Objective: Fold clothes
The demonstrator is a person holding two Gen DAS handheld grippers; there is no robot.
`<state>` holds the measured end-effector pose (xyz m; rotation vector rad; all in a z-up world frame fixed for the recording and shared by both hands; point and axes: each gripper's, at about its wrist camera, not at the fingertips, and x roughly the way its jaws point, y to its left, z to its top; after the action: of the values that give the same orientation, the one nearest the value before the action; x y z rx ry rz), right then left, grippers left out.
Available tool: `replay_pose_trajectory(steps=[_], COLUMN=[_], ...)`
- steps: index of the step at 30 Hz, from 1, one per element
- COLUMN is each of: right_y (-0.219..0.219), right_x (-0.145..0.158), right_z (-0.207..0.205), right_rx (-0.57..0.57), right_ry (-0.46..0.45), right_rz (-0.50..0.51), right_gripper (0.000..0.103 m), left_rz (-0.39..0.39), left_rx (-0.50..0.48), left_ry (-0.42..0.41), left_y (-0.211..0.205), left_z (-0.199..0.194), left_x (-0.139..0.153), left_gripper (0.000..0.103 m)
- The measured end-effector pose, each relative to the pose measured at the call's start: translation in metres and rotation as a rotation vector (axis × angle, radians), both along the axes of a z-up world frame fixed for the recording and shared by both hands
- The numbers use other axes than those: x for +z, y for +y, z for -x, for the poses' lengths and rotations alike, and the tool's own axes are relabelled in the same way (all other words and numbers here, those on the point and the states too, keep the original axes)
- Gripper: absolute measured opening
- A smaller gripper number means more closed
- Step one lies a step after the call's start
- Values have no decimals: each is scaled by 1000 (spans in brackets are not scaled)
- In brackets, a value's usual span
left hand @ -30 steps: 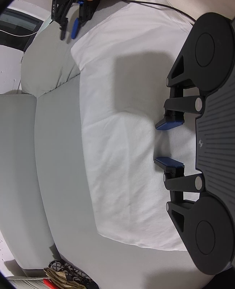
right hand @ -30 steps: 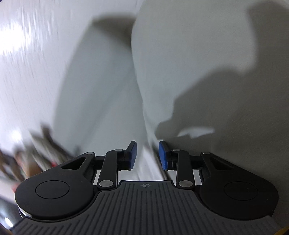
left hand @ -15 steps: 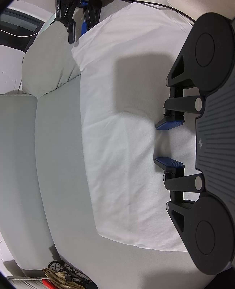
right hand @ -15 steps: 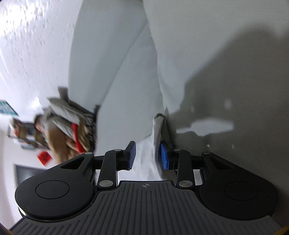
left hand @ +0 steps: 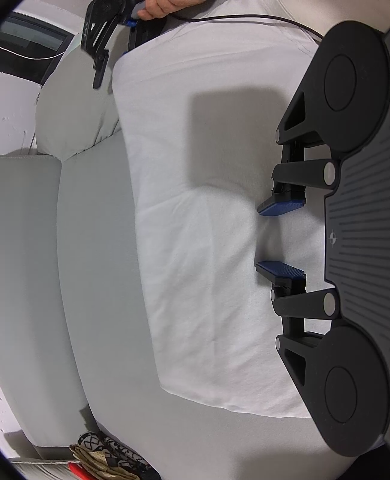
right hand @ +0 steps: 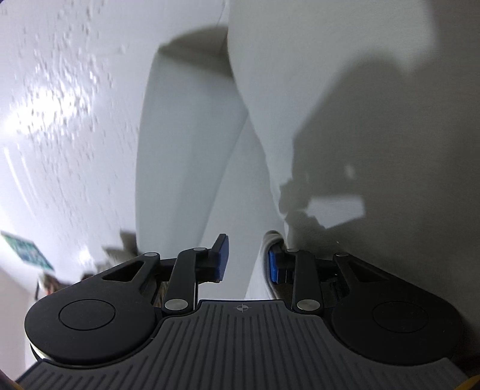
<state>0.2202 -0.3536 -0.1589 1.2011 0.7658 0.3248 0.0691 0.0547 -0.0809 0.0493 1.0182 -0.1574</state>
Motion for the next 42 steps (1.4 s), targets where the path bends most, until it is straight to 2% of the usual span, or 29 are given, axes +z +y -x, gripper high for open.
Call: replay_pose_trajectory(steps=[3, 6, 11, 12, 14, 16, 18, 23, 25, 27, 28, 29, 30, 31, 33, 36, 40, 42], right_y=[-9, -12, -20, -26, -36, -35, -32, -11, -2, 10, 17, 31, 46, 65, 102, 145, 168, 161], right_x=[6, 17, 32, 34, 38, 51, 66, 110, 127, 138, 141, 141, 137, 127, 109, 77, 46, 43], right_z=[3, 4, 9, 12, 17, 28, 41, 118, 157, 193, 210, 217, 221, 218, 210, 195, 178, 188], right_rx=[-30, -51, -75, -87, -106, -117, -125, -140, -123, -77, -47, 0, 64, 120, 231, 319, 397, 385], right_ry=[43, 43, 76, 77, 86, 72, 48, -16, -55, -85, -101, -112, -115, -106, -91, -118, -145, -150], right_rz=[7, 38, 203, 240, 199, 224, 278, 457, 505, 579, 618, 660, 706, 767, 888, 1043, 1132, 1157], right_gripper=[29, 30, 30, 32, 42, 52, 53, 53, 53, 52, 42, 34, 22, 18, 19, 21, 27, 28], left_rz=[4, 7, 15, 15, 15, 13, 11, -25, -60, -51, -43, -34, -26, -19, -8, -8, -65, -81], left_rx=[2, 3, 5, 5, 3, 3, 5, -9, -22, -26, -40, -53, -67, -80, -92, -93, -63, -60], left_ry=[-2, -5, -8, -8, -9, -11, -16, -20, 12, 38, 25, 12, -2, -15, -43, -83, -159, -132], left_y=[2, 2, 3, 3, 4, 4, 3, -2, -4, -4, -6, -7, -8, -10, -16, -24, -29, -31], left_z=[0, 1, 1, 1, 0, 1, 1, 3, 7, 19, 30, 40, 51, 61, 75, 89, 87, 83], left_x=[-1, -2, -2, -3, -2, -2, -2, 2, 10, 22, 27, 33, 38, 43, 39, 28, 11, 1], left_gripper=[35, 35, 36, 36, 36, 36, 36, 36, 36, 35, 35, 36, 38, 38, 38, 38, 38, 40])
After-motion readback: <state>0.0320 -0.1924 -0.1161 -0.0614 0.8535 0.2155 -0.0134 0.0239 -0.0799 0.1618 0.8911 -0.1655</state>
